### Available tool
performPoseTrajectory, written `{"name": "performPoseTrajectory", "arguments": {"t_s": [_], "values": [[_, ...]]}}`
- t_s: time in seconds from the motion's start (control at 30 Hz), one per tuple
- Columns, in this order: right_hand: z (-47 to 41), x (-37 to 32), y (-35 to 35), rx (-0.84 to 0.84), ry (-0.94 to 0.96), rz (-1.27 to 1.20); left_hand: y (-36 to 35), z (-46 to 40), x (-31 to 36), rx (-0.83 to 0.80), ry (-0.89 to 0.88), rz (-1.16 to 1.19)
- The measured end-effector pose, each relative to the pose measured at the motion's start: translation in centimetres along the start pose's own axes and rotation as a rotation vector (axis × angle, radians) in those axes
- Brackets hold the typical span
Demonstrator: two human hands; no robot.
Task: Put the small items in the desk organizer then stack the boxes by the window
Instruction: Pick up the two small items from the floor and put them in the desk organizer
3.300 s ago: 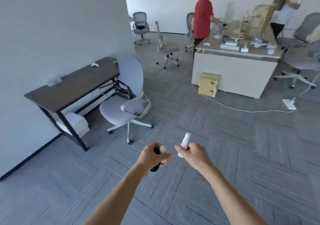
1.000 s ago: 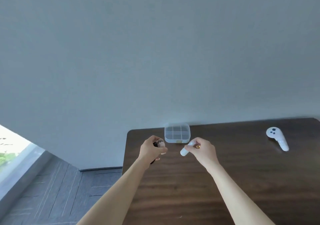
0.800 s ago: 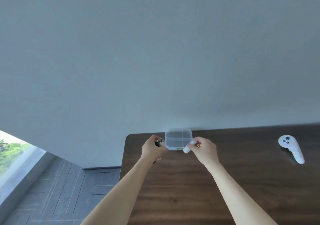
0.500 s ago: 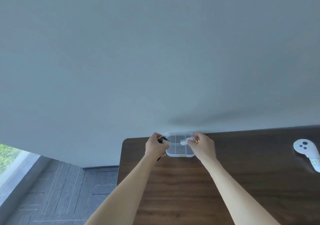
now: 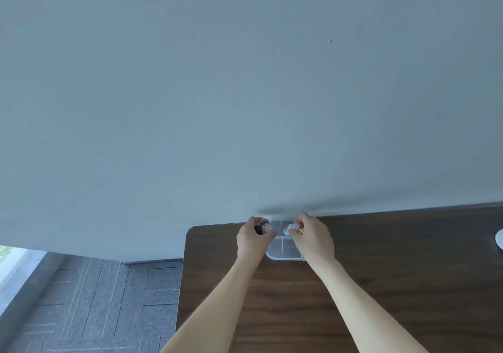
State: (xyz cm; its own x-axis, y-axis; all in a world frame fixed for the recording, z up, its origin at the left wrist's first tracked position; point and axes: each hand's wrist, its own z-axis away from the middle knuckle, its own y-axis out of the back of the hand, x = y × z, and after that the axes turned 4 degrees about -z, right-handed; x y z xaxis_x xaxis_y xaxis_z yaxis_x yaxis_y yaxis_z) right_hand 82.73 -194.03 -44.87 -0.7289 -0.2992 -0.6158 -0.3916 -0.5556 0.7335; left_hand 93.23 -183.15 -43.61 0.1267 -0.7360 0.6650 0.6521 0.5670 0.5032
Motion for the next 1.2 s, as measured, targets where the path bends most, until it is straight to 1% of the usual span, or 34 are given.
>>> {"name": "performPoseTrajectory", "arguments": {"t_s": [0.17, 0.3, 0.4, 0.53, 0.63, 0.8, 0.87, 0.93, 1.0, 1.03, 1.1, 1.2], "values": [[-0.4, 0.3, -0.9, 0.044, -0.025, -0.026, -0.4, -0.4, 0.2, 0.055, 0.018, 0.128], [-0.7, 0.6, -1.2, 0.092, -0.041, -0.059, -1.0, -1.1, -0.2, 0.022, -0.006, 0.025], [-1.2, 1.0, -1.4, 0.12, -0.024, -0.059, -1.7, -1.7, -0.7, 0.02, -0.089, -0.098], [-1.5, 1.5, -1.5, 0.089, 0.036, -0.038, -2.0, -2.1, -1.5, 0.0, -0.173, -0.238], [-1.7, 1.7, -1.5, 0.055, 0.092, -0.042, -1.9, -2.1, -1.8, -0.008, -0.202, -0.267], [-1.1, 1.5, -0.9, 0.069, 0.041, -0.06, -1.4, -1.7, -2.3, 0.01, -0.164, -0.221], [-0.7, 1.6, -0.6, 0.047, -0.033, -0.121, -1.1, -1.5, -2.5, 0.046, -0.144, -0.168], [-0.3, 1.8, -0.4, -0.055, -0.151, -0.186, -0.7, -1.0, -2.5, 0.077, -0.111, -0.046], [0.1, 2.1, -0.4, -0.168, -0.273, -0.285, -0.2, -0.3, -2.1, 0.08, -0.059, 0.125], [0.2, 2.1, -0.5, -0.213, -0.336, -0.369, 0.1, 0.0, -1.8, 0.056, -0.029, 0.204], [0.4, 2.2, -0.9, -0.273, -0.442, -0.53, 0.4, 0.4, -1.4, -0.04, 0.033, 0.298], [0.6, 1.8, -1.1, -0.282, -0.498, -0.673, 0.6, 0.7, -1.3, -0.135, 0.085, 0.307]]}}
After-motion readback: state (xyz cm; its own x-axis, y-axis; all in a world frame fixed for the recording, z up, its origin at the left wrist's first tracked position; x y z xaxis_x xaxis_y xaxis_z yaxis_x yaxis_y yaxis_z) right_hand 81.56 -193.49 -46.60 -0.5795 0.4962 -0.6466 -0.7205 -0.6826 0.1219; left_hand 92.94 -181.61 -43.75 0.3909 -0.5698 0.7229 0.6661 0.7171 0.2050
